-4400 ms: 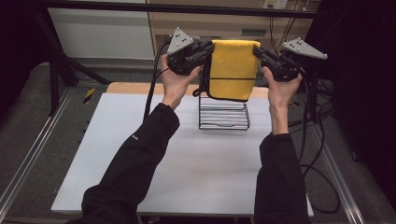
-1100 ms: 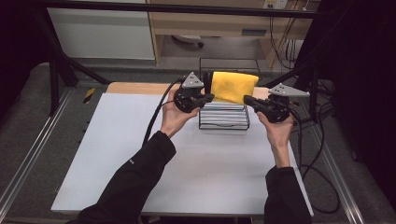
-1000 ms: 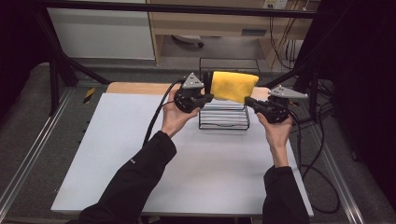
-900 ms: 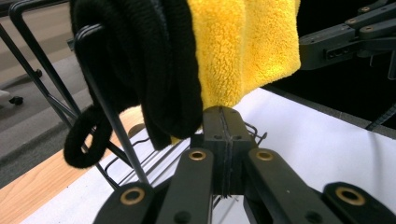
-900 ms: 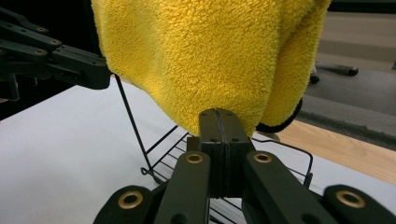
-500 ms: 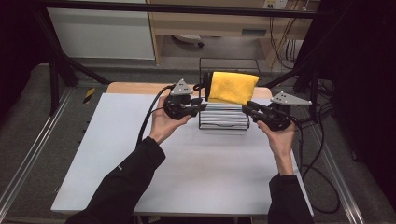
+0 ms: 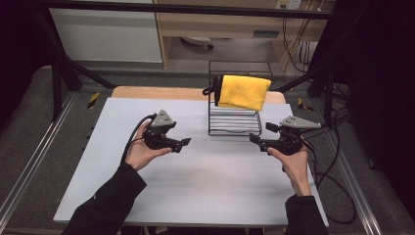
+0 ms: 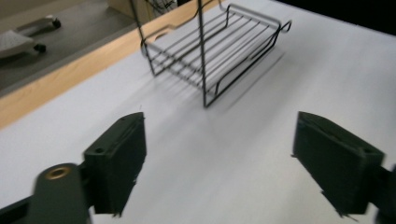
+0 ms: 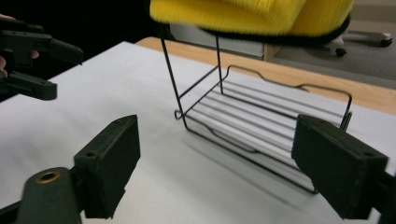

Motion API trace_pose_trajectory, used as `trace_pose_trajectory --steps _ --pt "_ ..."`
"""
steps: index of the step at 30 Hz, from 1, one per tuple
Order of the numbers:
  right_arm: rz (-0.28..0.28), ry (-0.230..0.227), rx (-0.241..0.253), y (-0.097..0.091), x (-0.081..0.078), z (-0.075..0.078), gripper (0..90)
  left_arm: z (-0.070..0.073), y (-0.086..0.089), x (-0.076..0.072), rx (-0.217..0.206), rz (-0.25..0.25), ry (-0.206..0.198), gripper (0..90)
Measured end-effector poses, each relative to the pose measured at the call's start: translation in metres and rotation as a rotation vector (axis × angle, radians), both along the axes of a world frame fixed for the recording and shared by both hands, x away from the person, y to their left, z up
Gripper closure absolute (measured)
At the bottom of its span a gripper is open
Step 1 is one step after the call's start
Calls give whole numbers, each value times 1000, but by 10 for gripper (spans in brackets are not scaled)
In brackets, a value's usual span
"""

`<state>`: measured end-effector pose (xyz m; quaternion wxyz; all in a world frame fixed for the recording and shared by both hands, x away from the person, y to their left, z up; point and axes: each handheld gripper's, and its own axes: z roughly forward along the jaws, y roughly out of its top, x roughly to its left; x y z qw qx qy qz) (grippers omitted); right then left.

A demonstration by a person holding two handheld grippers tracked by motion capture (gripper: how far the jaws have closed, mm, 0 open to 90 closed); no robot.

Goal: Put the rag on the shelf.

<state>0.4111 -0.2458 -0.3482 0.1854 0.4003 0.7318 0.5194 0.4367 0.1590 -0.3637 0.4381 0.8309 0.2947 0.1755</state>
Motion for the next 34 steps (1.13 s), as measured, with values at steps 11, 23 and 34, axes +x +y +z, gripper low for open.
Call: trace_pose_trajectory --steps 11,23,34 --pt "16 71 -12 -4 -14 -51 43 -46 61 -29 -16 87 40 70" --pt "20 132 -24 -21 -34 -89 18 -78 110 -57 -16 147 51 70" --pt "22 138 -29 -27 -46 -99 9 -87 120 -68 -17 146 48 68"
